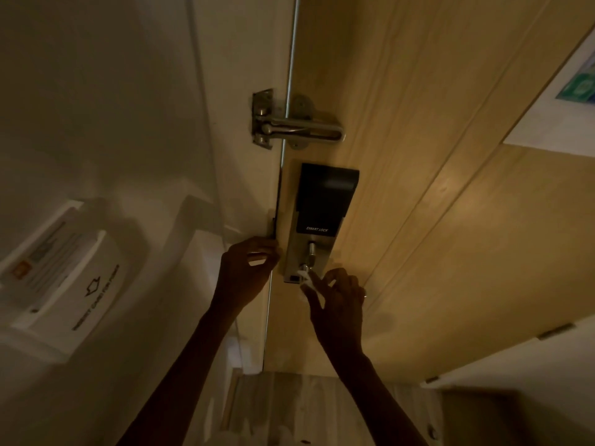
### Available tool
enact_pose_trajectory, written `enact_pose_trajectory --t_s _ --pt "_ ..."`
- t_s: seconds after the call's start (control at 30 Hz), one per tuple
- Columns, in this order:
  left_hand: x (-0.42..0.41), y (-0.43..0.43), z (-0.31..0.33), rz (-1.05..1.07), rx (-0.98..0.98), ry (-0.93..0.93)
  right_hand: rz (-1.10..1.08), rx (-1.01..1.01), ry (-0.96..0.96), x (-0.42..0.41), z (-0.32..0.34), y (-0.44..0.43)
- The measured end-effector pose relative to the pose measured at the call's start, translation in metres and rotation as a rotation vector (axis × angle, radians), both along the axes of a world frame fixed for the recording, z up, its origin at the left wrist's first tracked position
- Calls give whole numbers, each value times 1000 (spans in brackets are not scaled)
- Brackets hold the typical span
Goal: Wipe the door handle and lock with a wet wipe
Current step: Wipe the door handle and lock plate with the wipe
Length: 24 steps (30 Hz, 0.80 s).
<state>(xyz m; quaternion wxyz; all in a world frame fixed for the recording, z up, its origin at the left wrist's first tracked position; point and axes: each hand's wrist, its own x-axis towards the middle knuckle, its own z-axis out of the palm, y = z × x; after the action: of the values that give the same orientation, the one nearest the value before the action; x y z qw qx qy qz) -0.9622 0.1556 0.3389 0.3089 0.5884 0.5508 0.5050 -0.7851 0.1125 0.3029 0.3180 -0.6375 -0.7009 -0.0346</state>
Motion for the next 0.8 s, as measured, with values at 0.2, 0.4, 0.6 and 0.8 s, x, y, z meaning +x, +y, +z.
enact_pose_trajectory --t_s 0.2,0.4,0.6,0.8 --pt "2 -2 6 6 16 -34 -117 -7 189 20 8 1" --pt "0 -1 3 -8 45 -26 -50 -2 290 -19 7 9" --pt "2 -1 2 0 38 -40 -152 -89 370 -9 6 19" --pt "2 -1 2 1 44 -28 -152 -70 429 -9 12 19"
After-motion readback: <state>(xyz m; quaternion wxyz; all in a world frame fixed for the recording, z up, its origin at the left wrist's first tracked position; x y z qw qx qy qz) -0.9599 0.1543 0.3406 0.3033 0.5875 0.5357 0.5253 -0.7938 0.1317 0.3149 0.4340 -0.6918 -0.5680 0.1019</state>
